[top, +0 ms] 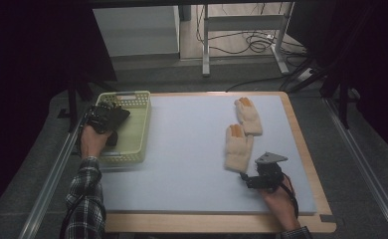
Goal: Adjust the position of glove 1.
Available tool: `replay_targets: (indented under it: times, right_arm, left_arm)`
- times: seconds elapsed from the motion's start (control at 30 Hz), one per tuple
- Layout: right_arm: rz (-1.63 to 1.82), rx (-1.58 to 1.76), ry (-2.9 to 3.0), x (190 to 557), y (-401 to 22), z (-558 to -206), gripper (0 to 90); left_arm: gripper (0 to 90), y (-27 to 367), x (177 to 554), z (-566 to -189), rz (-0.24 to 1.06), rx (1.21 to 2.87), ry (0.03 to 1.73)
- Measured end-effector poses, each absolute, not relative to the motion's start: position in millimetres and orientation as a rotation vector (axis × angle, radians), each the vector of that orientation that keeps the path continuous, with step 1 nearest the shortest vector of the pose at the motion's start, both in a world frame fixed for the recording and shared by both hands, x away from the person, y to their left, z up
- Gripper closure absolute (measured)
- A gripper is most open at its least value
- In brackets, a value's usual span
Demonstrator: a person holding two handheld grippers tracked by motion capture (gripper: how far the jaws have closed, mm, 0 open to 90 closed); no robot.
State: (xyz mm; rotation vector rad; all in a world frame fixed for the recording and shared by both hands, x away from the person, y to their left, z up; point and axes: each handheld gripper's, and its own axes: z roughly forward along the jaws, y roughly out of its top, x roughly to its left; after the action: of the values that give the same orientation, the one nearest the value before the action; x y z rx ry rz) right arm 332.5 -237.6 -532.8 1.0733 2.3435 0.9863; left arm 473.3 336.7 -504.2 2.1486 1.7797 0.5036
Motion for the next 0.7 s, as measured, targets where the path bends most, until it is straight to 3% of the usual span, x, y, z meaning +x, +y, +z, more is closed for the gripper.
replay_targets:
  times: [0.07, 0.17, 0.33, 0.7]
  right_arm:
    - [0.987, 1.073, 2.344, 332.5, -237.7, -532.8, 18.4]
    - [0.987, 1.073, 2.343, 332.5, -237.7, -532.8, 18.4]
    - [0.986, 1.071, 2.343, 332.5, -237.7, -532.8, 18.4]
    - [0.986, 1.074, 2.344, 332.4, -237.6, -532.7, 18.4]
  left_arm:
    - [39.3, 336.2, 474.3, -508.1, 0.523, 2.162, 1.795]
    - [25.2, 335.7, 473.1, -509.8, 0.521, 2.187, 1.792]
    - [9.0, 336.2, 466.5, -502.0, 0.521, 2.167, 1.766]
    - [2.4, 344.9, 452.3, -477.8, 0.477, 2.041, 1.684]
